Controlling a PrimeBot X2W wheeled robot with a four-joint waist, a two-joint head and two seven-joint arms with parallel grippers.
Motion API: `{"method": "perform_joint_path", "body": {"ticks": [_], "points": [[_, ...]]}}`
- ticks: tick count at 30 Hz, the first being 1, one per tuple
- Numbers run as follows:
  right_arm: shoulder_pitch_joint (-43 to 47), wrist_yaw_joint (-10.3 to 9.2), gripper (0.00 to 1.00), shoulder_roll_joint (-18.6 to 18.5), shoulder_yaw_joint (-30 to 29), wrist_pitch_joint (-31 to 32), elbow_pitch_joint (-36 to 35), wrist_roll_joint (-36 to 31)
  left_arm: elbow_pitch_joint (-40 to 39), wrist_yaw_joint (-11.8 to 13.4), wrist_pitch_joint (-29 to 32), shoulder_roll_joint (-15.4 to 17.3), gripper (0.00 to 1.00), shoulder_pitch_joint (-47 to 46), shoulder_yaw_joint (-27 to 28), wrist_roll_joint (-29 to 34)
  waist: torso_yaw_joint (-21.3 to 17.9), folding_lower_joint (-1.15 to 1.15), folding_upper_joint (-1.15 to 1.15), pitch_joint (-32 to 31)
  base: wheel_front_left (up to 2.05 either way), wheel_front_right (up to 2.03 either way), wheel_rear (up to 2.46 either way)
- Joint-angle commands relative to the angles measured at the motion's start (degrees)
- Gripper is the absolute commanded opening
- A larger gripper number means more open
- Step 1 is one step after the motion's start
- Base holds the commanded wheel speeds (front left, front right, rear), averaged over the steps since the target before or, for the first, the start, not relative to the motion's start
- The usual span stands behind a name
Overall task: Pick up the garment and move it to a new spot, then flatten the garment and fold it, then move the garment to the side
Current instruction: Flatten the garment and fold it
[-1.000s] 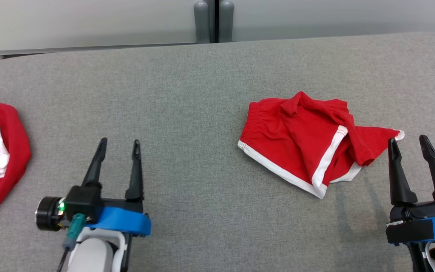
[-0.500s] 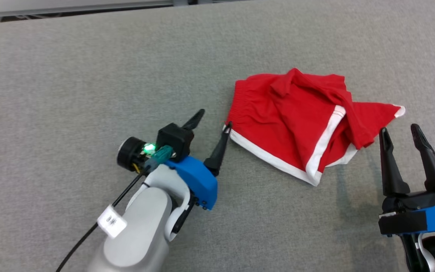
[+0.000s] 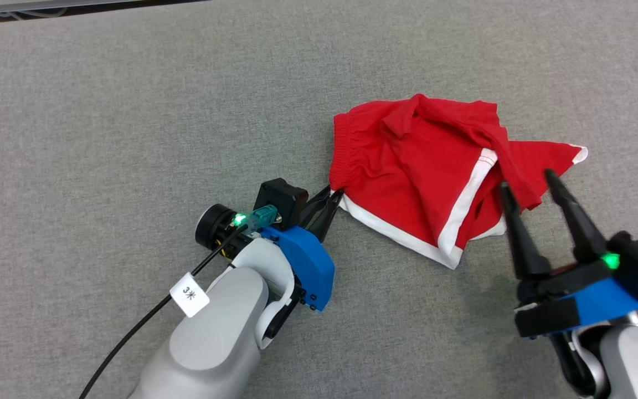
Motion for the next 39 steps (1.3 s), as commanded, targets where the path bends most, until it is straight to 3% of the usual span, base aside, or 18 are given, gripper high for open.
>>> {"method": "perform_joint_path", "body": {"ticks": [1, 5, 14, 15, 16, 17, 24, 36, 37, 38, 39], "points": [[-1.4, 0.01, 1.00, -0.5, 1.6, 0.5, 0.5, 0.8, 0.5, -0.1, -0.8, 0.1, 0.00, -1.3, -0.3, -0.2, 0.2, 0.00, 0.00, 0.1, 0.00, 0.00, 0.00], [-4.8, 0.01, 1.00, -1.6, 5.6, 3.4, 4.3, 3.1, 1.7, -0.1, -2.4, 0.1, 0.00, -2.2, -1.4, -0.7, 0.9, 0.00, 0.00, 0.1, 0.00, 0.00, 0.00], [-10.8, 0.01, 1.00, -3.3, 6.5, 2.6, 14.8, 6.0, 3.6, 0.0, -5.6, 0.1, 0.00, -3.1, -3.0, -1.6, 2.8, 0.00, 0.00, 0.1, 0.00, 0.00, 0.00], [-11.2, 0.01, 0.60, -3.4, 6.7, 2.6, 15.6, 6.5, 3.7, 0.2, -5.9, 0.1, 0.00, -3.1, -3.2, -1.5, 2.9, 0.00, 0.00, 0.1, 0.00, 0.00, 0.00], [-11.6, 0.01, 0.38, -3.4, 7.2, 2.7, 16.3, 7.1, 3.7, 0.2, -6.4, 0.1, 0.00, -3.2, -3.3, -1.5, 3.0, 0.00, 0.00, 0.2, 0.00, 0.00, 0.00], [-12.1, 0.01, 0.00, -3.7, 7.3, 2.2, 16.6, 7.3, 3.7, 0.3, -6.8, 0.1, 0.00, -3.3, -3.4, -1.6, 3.1, 0.00, 0.00, 0.2, 0.00, 0.00, 0.00], [-12.2, 0.01, 0.00, -4.6, 7.7, 0.8, 18.2, 9.7, 2.7, 1.2, -10.1, 0.1, 0.00, -2.9, -3.5, -1.9, 3.4, 0.00, 0.00, -0.3, 0.00, 0.00, 0.00], [-11.1, 0.01, 0.00, -5.2, 7.3, -3.0, 16.7, 7.9, 3.0, 1.4, -10.1, 0.1, 0.00, -1.8, -4.4, -2.4, 3.0, 0.00, 0.00, -1.9, 0.00, 0.00, 0.00], [-10.8, 0.01, 0.24, -5.3, 6.9, -3.7, 16.1, 7.1, 3.1, 1.4, -10.1, 0.2, 0.00, -1.6, -4.5, -2.5, 2.9, 0.00, 0.00, -2.1, 0.00, 0.00, 0.00], [-10.4, 0.01, 1.00, -5.1, 6.3, -4.1, 15.5, 6.7, 3.2, 1.4, -10.0, 0.1, 0.00, -1.5, -4.6, -2.6, 2.9, 0.00, 0.00, -2.2, 0.00, 0.00, 0.00], [-10.1, 0.01, 1.00, -4.9, 5.6, -4.6, 14.7, 6.2, 3.2, 1.4, -10.0, 0.2, 0.00, -1.4, -4.6, -2.7, 2.8, 0.00, 0.00, -2.4, 0.00, 0.00, 0.00]]}}
